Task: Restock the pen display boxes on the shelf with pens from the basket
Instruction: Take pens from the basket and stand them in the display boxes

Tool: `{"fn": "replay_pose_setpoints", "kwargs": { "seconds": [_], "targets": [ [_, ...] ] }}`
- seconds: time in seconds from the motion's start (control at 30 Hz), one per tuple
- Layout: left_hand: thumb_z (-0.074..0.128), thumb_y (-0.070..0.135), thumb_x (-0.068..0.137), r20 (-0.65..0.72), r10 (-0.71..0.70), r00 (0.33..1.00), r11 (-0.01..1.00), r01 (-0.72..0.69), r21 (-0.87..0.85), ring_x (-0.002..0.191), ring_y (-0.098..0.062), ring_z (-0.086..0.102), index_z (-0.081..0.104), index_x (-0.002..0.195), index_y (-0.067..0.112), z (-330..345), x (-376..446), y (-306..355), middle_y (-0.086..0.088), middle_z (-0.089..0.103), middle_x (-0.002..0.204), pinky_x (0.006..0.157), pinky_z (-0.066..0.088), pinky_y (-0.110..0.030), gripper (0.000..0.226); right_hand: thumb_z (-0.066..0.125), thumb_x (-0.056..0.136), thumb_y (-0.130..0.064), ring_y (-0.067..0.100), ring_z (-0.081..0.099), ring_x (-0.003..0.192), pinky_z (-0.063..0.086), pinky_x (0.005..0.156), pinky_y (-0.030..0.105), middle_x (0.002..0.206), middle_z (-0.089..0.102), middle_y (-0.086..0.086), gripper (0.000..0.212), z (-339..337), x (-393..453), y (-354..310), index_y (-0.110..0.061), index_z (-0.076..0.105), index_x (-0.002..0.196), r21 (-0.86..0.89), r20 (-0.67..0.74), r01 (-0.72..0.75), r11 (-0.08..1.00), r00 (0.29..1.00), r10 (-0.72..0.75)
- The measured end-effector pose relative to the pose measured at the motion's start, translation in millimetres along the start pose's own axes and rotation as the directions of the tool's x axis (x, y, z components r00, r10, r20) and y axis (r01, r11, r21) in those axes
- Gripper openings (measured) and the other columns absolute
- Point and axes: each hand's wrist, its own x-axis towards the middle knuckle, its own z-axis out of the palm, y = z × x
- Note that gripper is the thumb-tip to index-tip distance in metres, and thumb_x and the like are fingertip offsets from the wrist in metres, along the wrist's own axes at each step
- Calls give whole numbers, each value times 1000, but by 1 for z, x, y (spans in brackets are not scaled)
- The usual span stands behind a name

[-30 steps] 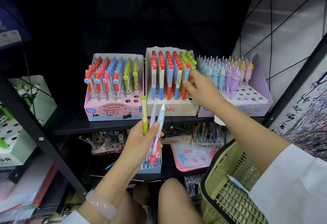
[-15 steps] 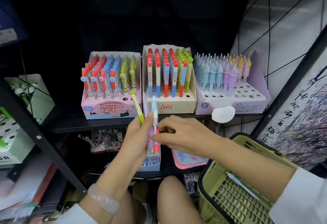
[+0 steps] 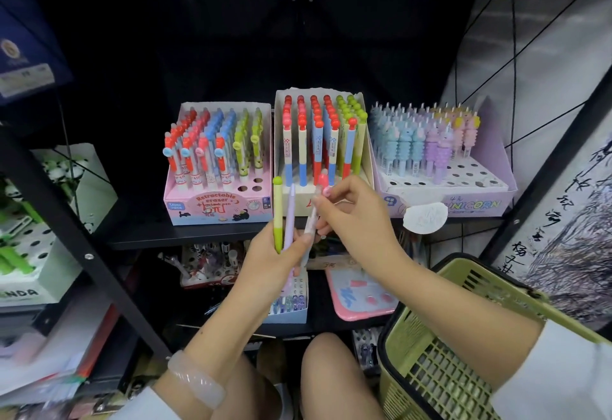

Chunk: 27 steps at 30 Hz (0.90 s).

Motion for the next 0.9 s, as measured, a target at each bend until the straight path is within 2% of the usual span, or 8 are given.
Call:
{"fn": "replay_pose_setpoints", "kwargs": {
  "seconds": [0.1, 0.2, 0.27, 0.33, 0.43, 0.5, 0.67, 0.9],
  "targets": [
    [62, 26, 88, 1, 11, 1000, 1000, -11, -16, 46, -8, 47, 59, 80, 13, -7, 0, 0, 1, 56, 57, 46, 41, -20, 16, 58, 91, -19, 7, 56, 52, 49, 50, 21, 77, 56, -4, 13, 1, 6, -3, -26, 54, 100, 42, 162, -8, 999, 987, 1],
    [61, 25, 88, 9, -3, 1000, 999, 3, -32, 46, -7, 48, 63, 89, 10, -17, -1, 1, -1, 65, 64, 45, 41, -20, 15, 54, 94, -16, 4, 55, 53, 48, 50, 20, 70, 57, -2, 9, 4, 16, -8, -14, 59, 101, 11, 204, -2, 1000, 979, -1],
    [59, 27, 89, -33, -16, 999, 998, 14, -57, 42, -5, 44, 62, 94, 6, -23, -1, 1, 4, 61, 55, 39, 37, -17, 22, 53, 93, -12, 6, 58, 55, 50, 52, 21, 70, 59, 0, 8, 11, 23, -15, -10, 58, 100, 0, 224, 15, 1000, 974, -14],
    [55, 30, 90, -126, -18, 992, 995, 6, -98, 43, -5, 43, 63, 96, 10, -31, -1, 2, 7, 54, 52, 39, 35, -16, 22, 53, 93, -12, 3, 59, 58, 51, 55, 19, 75, 61, -2, 7, 20, 33, -25, -12, 56, 100, 1, 180, 86, 996, 980, -85],
    [46, 27, 96, -254, -26, 967, 985, -19, -173, 47, -6, 42, 61, 90, 16, -45, 0, 2, 0, 60, 70, 42, 37, -16, 19, 51, 95, -14, 0, 59, 64, 49, 60, 15, 82, 60, -3, 5, 34, 56, -41, -15, 52, 99, 1, 37, 247, 969, 968, -247],
    [43, 25, 98, -291, -63, 955, 973, -5, -229, 46, -5, 42, 58, 85, 16, -54, 0, 1, 1, 61, 70, 40, 36, -16, 23, 51, 95, -15, 5, 60, 69, 51, 64, 18, 85, 58, -4, 6, 45, 69, -45, -14, 50, 101, -31, -1, 301, 953, 954, -301],
    [42, 29, 97, -265, -76, 961, 953, -8, -303, 46, -5, 44, 58, 85, 12, -68, -3, -3, 4, 60, 65, 41, 37, -15, 27, 50, 96, -17, 21, 63, 83, 54, 78, 39, 90, 58, 2, 11, 74, 78, -26, -10, 50, 104, -208, 101, 232, 950, 971, -215],
    [45, 29, 96, -272, -79, 959, 964, 4, -266, 41, -3, 38, 66, 78, 19, -71, -6, -5, 8, 52, 61, 37, 34, -18, 29, 53, 95, -22, 21, 65, 80, 55, 78, 40, 86, 62, 4, 19, 83, 94, -21, -7, 55, 105, -399, 187, 198, 895, 973, -132]
  ]
}}
